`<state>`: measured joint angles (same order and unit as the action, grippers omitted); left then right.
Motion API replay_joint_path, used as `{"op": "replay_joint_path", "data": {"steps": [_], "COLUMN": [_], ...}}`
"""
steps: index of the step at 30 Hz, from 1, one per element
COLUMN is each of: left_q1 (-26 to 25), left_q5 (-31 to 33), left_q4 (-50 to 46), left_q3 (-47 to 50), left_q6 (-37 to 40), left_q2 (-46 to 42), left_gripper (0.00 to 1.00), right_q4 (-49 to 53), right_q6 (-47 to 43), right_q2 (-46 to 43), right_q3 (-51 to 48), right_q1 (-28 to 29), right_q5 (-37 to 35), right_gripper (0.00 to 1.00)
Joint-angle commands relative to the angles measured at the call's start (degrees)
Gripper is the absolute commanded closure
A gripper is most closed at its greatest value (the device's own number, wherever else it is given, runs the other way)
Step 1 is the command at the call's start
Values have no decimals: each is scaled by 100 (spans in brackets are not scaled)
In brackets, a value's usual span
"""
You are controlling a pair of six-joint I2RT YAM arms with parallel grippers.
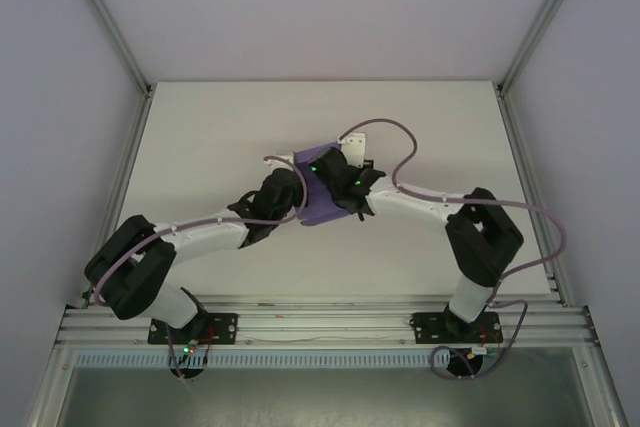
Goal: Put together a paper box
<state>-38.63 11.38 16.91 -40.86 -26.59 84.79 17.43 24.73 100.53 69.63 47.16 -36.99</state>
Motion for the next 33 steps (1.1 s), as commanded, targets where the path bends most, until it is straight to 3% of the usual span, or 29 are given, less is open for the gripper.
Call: {"op": "replay_joint_path", "data": {"steps": [1, 5, 12, 16, 26, 33], "left_q1": [-4, -4, -4, -5, -4, -12], "left_q5": [471, 492, 251, 121, -4, -28], "left_q4": [-304, -352, -230, -222, -214, -207], "left_q3": [-88, -115, -70, -114, -168, -167], "left_q6": [-365, -360, -166, -40, -31, -29], "left_q2": [-27, 15, 33, 130, 156, 151], "left_gripper": [100, 100, 100, 100, 100, 100], "right_q4": [1796, 584, -1443, -1796, -1827, -1922], "right_q6": [1032, -151, -1117, -1435, -1736, -1711], "right_q2": [523, 498, -560, -1017, -1418, -1301], "right_q3": [287, 19, -1123, -1459, -1728, -1690], "right_q1": [-371, -373, -527, -722, -979, -1059], "right_q5": [-2097, -1240, 805, 2080, 3264, 3514], "right_gripper": [100, 98, 85, 75, 60, 59]}}
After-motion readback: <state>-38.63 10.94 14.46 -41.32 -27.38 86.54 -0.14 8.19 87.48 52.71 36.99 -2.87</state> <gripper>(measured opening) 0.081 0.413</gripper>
